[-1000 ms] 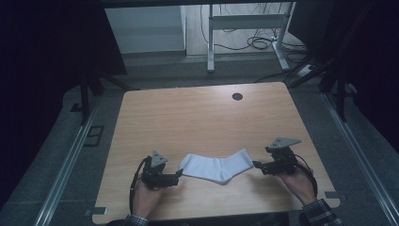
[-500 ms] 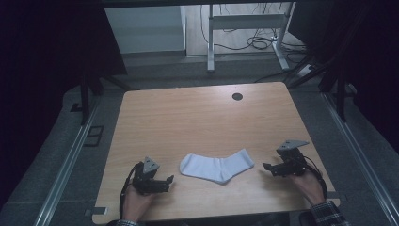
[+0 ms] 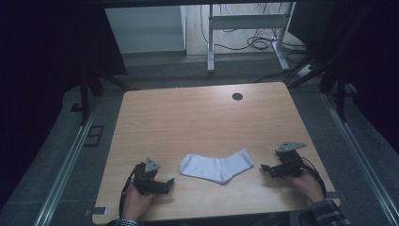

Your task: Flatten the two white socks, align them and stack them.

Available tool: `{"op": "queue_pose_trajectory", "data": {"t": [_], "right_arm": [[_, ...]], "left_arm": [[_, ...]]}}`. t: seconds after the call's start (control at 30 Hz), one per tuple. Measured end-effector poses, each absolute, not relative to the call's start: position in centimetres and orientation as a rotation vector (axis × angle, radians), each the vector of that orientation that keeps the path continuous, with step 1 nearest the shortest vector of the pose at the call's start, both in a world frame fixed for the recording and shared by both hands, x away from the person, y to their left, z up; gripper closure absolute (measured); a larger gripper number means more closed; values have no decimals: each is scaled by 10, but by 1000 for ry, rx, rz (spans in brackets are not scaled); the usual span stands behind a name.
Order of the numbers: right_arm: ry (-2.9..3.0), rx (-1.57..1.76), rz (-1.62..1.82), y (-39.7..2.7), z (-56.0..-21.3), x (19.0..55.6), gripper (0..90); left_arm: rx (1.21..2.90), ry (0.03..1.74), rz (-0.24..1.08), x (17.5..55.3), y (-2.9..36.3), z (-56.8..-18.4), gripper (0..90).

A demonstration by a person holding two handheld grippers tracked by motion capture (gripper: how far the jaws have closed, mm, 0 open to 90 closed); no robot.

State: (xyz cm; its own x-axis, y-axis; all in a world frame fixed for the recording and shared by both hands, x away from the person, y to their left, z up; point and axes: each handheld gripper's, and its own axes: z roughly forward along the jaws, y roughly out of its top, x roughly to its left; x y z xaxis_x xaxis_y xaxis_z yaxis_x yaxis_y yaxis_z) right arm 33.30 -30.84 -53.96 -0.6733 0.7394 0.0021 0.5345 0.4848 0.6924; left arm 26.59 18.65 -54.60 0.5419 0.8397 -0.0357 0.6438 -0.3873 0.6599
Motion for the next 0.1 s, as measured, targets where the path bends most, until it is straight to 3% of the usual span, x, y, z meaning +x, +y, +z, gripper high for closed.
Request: {"op": "queue_pose_trajectory", "data": {"t": [0.1], "right_arm": [[2409,1089,1000,-307,-542,332,44]], "left_arm": [[2160,1189,406,267,187,-546,0]]}}
